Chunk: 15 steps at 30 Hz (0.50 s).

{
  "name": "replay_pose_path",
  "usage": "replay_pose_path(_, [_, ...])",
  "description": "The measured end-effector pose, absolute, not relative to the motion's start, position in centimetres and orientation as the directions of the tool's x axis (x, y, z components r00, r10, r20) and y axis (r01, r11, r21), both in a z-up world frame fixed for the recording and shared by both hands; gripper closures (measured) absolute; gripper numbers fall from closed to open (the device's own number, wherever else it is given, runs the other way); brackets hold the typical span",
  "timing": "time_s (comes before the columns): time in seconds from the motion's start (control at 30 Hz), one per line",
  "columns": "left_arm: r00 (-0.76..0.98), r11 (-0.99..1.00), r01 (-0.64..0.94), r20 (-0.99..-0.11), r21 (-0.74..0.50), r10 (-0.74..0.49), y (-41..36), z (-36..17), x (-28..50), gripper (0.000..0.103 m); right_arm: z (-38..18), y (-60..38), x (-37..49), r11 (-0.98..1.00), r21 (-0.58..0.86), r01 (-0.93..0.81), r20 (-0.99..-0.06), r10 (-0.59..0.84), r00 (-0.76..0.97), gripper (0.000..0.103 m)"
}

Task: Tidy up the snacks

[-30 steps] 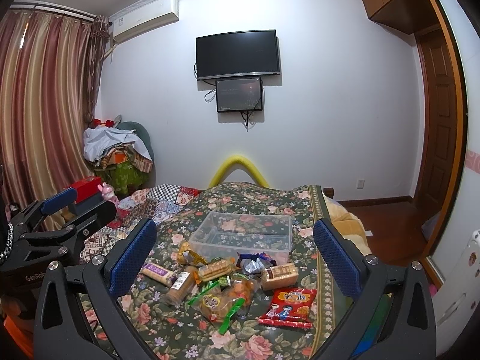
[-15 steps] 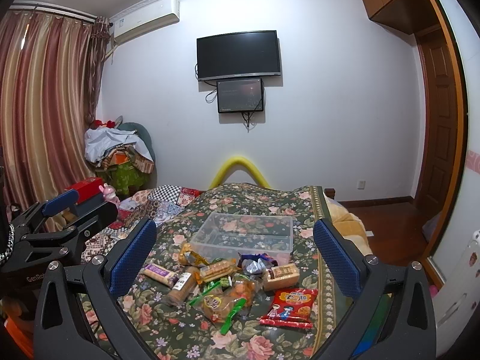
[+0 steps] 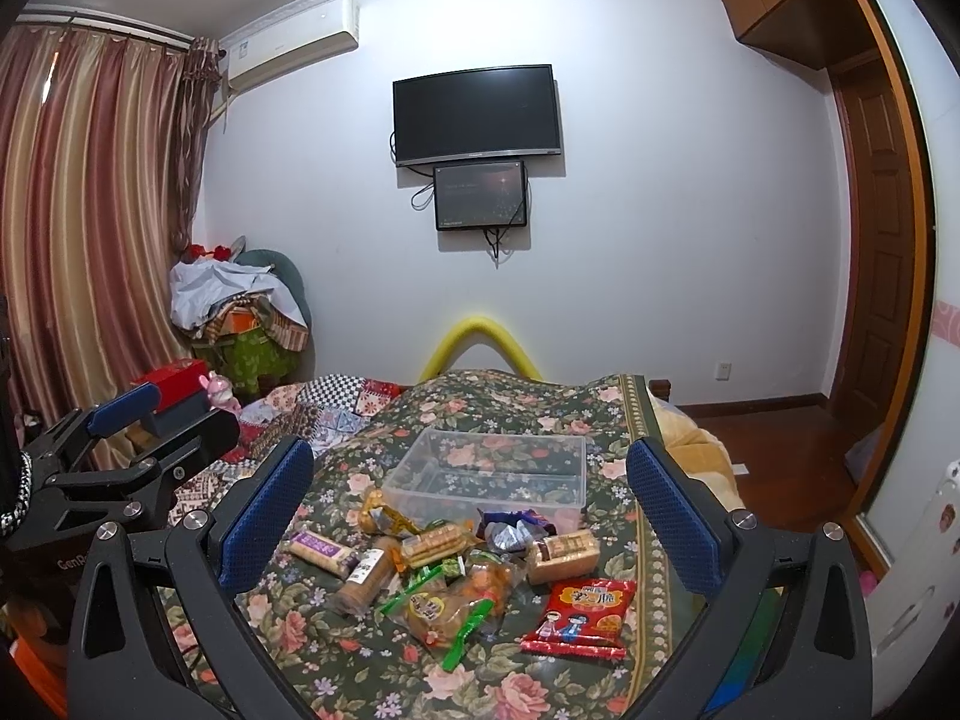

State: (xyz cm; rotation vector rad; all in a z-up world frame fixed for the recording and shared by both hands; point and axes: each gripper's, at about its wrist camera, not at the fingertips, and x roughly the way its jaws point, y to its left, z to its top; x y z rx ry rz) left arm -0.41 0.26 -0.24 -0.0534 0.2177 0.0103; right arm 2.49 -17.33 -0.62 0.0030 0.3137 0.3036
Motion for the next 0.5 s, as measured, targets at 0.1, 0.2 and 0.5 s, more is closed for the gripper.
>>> replay_pose_path(0.1, [0.976, 0.999, -0.016, -0.217, -0.051, 0.005, 0.2, -0.3, -0.4, 0.0, -0.6, -17.3, 2.5, 0.954, 0.051, -0.294, -0.304, 0.296, 0.906, 0.0])
replay_pose_path(0.2, [0.975, 0.999, -0.015, -0.22, -0.051, 0.003, 0.2, -0.2, -0.3, 0.0, -0.8, -17.4, 2.6, 0.954, 0.053, -0.294, -0.308, 0.296, 0.904, 0.0])
replay_pose_path(0.5, [0.966, 0.998, 0.0, -0.258, -0.057, -0.015, 0.6, -0.9, 1.1, 0.0, -1.8, -17.5, 3.8, 0.956, 0.071, -0.286, -0.338, 0.293, 0.894, 0.0])
